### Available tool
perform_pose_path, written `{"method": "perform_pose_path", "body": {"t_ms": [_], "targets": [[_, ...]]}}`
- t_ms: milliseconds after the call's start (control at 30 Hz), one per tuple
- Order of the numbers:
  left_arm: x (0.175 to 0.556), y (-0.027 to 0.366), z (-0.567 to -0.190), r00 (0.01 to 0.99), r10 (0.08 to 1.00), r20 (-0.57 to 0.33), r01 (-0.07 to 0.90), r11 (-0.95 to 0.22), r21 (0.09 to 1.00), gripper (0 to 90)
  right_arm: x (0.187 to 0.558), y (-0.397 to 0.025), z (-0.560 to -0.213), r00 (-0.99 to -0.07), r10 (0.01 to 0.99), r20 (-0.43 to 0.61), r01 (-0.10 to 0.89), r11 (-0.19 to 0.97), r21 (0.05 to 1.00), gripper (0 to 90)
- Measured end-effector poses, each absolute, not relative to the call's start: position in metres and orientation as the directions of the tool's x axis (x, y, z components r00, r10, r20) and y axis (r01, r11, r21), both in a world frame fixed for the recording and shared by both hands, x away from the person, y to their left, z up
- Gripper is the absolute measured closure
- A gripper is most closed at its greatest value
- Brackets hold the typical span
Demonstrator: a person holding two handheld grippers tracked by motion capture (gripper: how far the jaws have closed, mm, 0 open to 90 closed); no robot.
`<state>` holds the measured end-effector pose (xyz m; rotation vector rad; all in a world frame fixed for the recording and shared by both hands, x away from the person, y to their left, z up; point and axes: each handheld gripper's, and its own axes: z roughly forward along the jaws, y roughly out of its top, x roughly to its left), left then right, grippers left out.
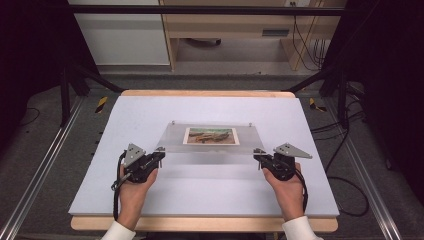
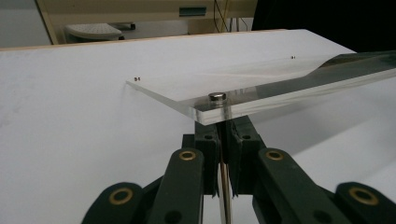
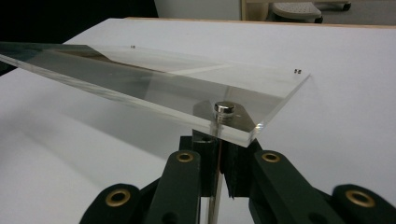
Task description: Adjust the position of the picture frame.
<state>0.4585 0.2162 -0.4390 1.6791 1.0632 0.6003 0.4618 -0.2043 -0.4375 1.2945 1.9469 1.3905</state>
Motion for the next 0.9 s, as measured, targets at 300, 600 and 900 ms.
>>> {"method": "perform_pose_path", "body": {"t_ms": [300,600,900], "targets": [[0.456,0.215,-0.440,0.489,0.866,-0.102,0.368,-0.098,0.925,83.1,0.462,-0.205,-0.438,-0.478,0.861,0.174,0.447,0.068,0.892,84.5],[0.453,0.217,-0.446,0.501,0.860,-0.095,0.390,-0.127,0.912,83.2,0.459,-0.205,-0.444,-0.484,0.858,0.170,0.470,0.091,0.878,84.6],[0.451,0.219,-0.456,0.513,0.853,-0.102,0.421,-0.146,0.895,83.6,0.458,-0.204,-0.455,-0.498,0.851,0.167,0.500,0.124,0.857,84.7]]}}
